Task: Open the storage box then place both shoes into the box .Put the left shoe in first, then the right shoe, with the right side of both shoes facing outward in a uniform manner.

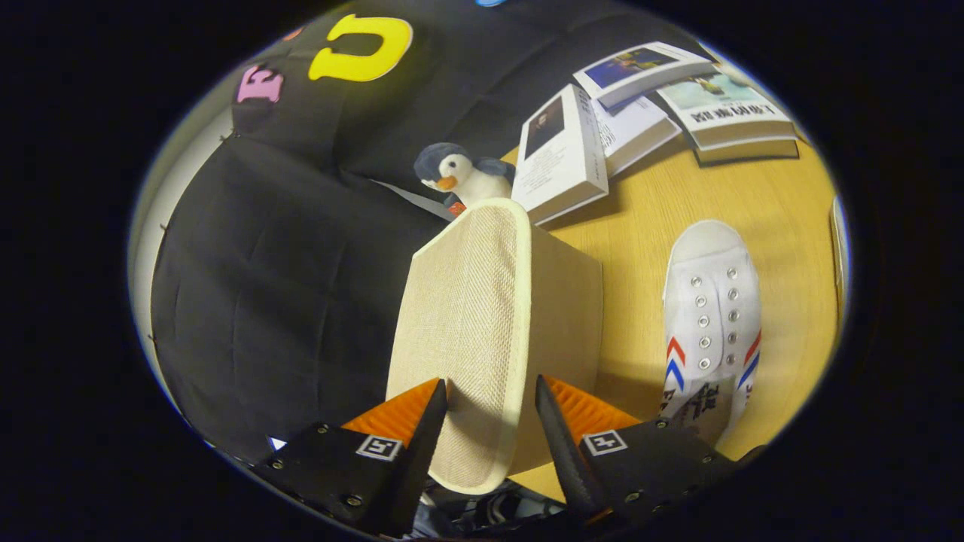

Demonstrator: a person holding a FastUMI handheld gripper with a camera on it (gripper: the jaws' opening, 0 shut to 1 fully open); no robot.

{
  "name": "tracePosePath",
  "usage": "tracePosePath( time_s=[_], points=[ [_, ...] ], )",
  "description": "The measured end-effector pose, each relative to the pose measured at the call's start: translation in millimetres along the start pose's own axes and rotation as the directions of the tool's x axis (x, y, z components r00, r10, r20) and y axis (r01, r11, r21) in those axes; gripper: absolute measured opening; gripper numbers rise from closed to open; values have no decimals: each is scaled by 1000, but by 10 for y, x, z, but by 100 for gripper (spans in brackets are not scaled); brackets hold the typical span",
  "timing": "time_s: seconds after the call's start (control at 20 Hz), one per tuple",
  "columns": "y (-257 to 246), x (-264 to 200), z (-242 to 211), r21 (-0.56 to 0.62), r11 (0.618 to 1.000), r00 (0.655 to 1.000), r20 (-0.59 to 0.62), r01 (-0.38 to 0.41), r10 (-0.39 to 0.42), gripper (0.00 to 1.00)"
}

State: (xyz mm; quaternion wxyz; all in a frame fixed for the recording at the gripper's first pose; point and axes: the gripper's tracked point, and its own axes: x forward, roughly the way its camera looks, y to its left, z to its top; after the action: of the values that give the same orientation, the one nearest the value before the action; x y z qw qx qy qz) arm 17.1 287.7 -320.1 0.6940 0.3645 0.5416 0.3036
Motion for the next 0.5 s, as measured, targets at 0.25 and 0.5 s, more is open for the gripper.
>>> tracePosePath(
  time_s=[0.25,0.5],
  points=[
    [136,-106,143,34,999,999,27,-40,39,18],
    [610,-295,198,-51,990,990,45,-131,134,17]
  ],
)
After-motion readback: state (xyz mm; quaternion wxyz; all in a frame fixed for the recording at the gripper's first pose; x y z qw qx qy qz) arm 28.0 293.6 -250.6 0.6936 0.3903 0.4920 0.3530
